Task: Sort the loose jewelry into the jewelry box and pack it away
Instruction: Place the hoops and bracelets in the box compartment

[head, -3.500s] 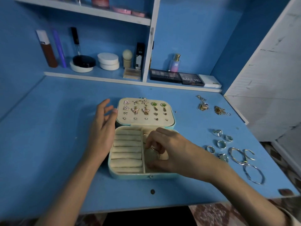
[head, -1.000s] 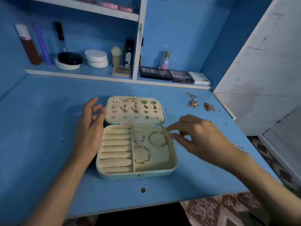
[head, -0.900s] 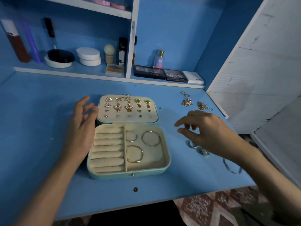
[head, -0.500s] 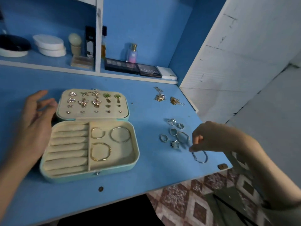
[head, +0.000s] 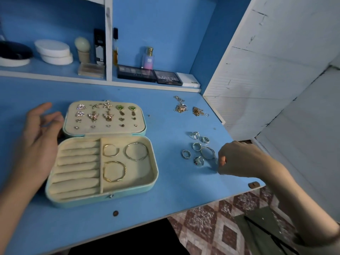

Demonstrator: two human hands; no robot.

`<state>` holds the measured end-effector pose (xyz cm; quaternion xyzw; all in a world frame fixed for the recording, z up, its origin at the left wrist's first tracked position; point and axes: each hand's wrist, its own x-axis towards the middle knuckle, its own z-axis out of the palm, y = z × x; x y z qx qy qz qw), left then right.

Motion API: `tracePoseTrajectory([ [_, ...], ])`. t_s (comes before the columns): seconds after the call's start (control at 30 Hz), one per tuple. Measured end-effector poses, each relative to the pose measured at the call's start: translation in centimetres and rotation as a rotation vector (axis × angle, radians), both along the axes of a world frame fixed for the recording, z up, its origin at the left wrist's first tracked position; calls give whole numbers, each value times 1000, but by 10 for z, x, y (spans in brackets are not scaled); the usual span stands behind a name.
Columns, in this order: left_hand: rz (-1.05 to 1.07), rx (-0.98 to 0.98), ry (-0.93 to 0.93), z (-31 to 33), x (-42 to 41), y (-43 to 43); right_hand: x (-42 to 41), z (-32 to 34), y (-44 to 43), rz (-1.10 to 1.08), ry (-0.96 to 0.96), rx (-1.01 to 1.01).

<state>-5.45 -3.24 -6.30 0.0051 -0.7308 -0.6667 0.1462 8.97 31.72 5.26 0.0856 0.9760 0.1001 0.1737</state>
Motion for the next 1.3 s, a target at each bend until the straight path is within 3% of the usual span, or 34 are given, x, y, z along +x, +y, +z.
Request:
tracePoseTrajectory([
  [0.13,-18,4,10,10,8,6,-2,18,-18,-3,176,69],
  [0.2,-34,35,16,13,12,9,-4,29,-34,55,327,-16],
  [0.33,-52,66,5,16,16,11,-13,25,-78,525,678,-333],
  [0.43,-65,66,-5,22,20,13,-25,-2,-103,815,739,-213],
  [0.53,-70,30,-17,26,25,16,-34,-23,-111,913,751,-65],
  [1.07,-44,-61,-42,34,31,16,-40,-30,-115,843,579,4],
  [1.2,-50,-45,-38,34,31,16,-40,-23,-107,752,637,-122],
  [1.3,-49,-43,-36,36,32,17,-39,-11,-83,547,661,-235],
])
